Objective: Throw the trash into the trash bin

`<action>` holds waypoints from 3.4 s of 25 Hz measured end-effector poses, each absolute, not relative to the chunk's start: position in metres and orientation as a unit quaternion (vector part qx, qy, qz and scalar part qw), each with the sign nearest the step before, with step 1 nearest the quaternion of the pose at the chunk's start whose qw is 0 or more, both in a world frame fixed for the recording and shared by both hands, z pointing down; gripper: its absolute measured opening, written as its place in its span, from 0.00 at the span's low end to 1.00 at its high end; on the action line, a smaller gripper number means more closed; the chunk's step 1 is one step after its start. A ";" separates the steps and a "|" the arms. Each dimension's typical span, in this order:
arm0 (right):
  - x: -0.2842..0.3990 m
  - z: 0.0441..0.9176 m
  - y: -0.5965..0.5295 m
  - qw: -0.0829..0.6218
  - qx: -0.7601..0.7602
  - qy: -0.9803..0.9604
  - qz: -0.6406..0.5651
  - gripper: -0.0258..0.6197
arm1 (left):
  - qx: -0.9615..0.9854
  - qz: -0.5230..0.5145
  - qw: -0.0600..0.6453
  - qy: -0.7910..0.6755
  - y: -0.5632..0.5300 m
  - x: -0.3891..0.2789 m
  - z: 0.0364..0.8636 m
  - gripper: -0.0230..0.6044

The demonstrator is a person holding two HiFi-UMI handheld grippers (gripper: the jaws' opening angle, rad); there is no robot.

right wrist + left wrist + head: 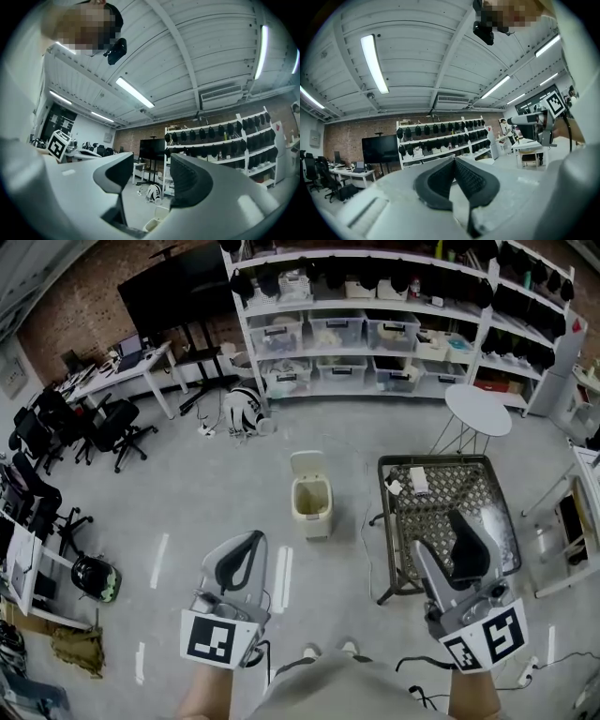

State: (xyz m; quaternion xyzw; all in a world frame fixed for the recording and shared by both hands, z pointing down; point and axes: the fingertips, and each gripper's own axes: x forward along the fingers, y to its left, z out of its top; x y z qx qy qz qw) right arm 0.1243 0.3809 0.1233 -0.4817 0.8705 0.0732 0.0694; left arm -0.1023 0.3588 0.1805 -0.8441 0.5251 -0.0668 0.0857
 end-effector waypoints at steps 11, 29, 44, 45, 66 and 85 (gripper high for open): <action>0.173 0.135 0.379 0.060 -0.496 0.864 0.062 0.42 | -0.847 -0.073 0.089 0.518 0.355 -0.061 0.184 0.04; 0.202 0.156 0.341 0.059 -0.491 0.868 0.052 0.43 | -0.846 -0.082 0.079 0.521 0.323 -0.025 0.194 0.04; 0.134 0.187 0.220 0.016 -0.482 0.876 0.032 0.43 | -0.844 -0.076 0.065 0.527 0.212 -0.081 0.216 0.04; 0.127 0.188 0.209 0.012 -0.481 0.876 0.030 0.43 | -0.845 -0.076 0.061 0.526 0.202 -0.087 0.218 0.04; 0.000 0.195 -0.019 -0.041 -0.520 0.853 -0.004 0.43 | -0.870 -0.084 0.019 0.485 -0.025 -0.208 0.235 0.04; 0.023 0.206 -0.081 -0.048 -0.535 0.843 -0.019 0.43 | -0.872 -0.093 -0.007 0.481 -0.083 -0.198 0.253 0.04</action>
